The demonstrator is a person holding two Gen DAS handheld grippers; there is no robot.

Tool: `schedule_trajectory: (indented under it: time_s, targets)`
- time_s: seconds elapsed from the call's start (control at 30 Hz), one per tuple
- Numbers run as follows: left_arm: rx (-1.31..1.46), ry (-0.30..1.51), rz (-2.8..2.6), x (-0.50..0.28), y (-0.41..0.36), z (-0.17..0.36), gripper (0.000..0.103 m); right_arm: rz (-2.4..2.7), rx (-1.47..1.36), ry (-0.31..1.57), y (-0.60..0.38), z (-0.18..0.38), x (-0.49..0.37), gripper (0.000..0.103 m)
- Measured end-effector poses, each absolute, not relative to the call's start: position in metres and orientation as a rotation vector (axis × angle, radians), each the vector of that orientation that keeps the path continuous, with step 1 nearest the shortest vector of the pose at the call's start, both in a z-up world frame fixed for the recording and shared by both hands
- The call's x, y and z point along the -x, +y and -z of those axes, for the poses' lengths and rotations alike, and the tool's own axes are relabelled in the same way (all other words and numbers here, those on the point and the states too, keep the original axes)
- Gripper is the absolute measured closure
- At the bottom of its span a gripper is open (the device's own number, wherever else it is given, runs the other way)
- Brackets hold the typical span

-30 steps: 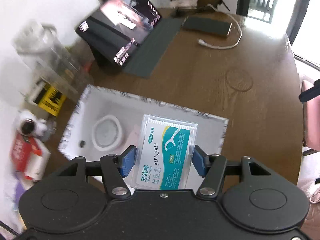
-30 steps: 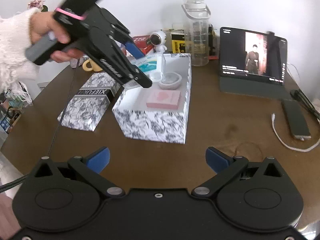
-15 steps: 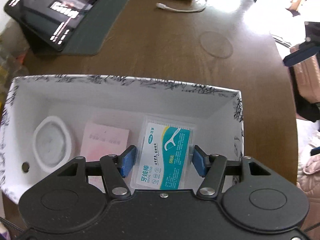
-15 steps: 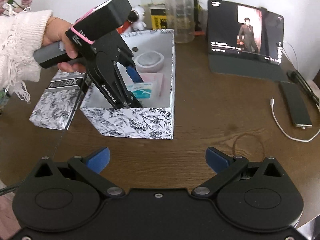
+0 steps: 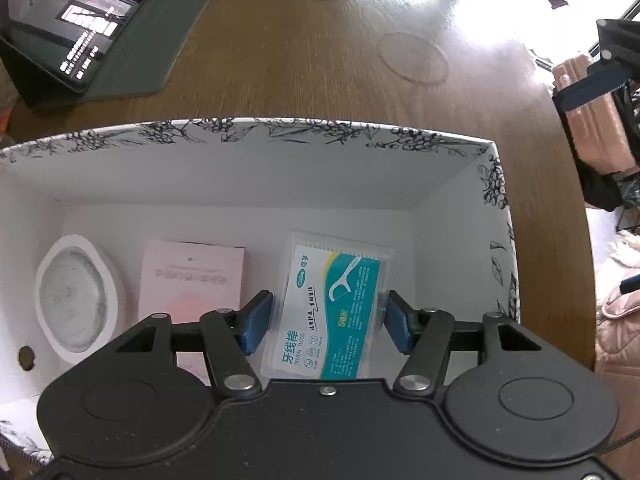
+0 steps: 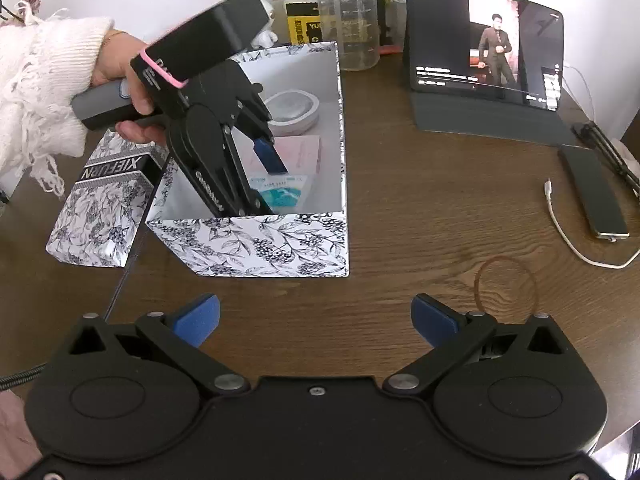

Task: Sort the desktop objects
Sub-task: 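Lower the floss pick box into the floral box with the left gripper, then open the left gripper to release the floss box and withdraw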

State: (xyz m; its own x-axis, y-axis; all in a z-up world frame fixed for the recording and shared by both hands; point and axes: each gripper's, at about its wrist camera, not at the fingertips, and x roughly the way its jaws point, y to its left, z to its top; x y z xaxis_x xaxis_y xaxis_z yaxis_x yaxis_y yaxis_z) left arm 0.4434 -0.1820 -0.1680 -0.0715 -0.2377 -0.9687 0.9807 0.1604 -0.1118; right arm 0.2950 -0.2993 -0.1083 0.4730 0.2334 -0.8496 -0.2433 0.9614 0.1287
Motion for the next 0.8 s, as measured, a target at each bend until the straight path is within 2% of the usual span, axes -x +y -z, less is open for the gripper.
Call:
schedule_trajectory:
  time_s: [0.37, 0.57, 0.63, 0.8]
  targets:
    - [-0.876, 1.232, 1.246, -0.450, -0.179, 0.183, 0.044, -0.278, 0.004, 1.054, -0.295, 0.111, -0.295, 0.000]
    - [-0.801, 1.224, 1.228, -0.458, -0.171, 0.178, 0.041, -0.276, 0.001, 1.059, -0.291, 0.114, -0.295, 0.000]
    - [-0.758, 1.202, 1.217, -0.459, -0.166, 0.169, 0.033, -0.278, 0.006, 1.057, -0.290, 0.113, -0.295, 0.000]
    - [-0.625, 1.095, 1.135, -0.455, -0.142, 0.129, 0.022, -0.285, 0.020, 1.046, -0.287, 0.110, -0.293, 0.000]
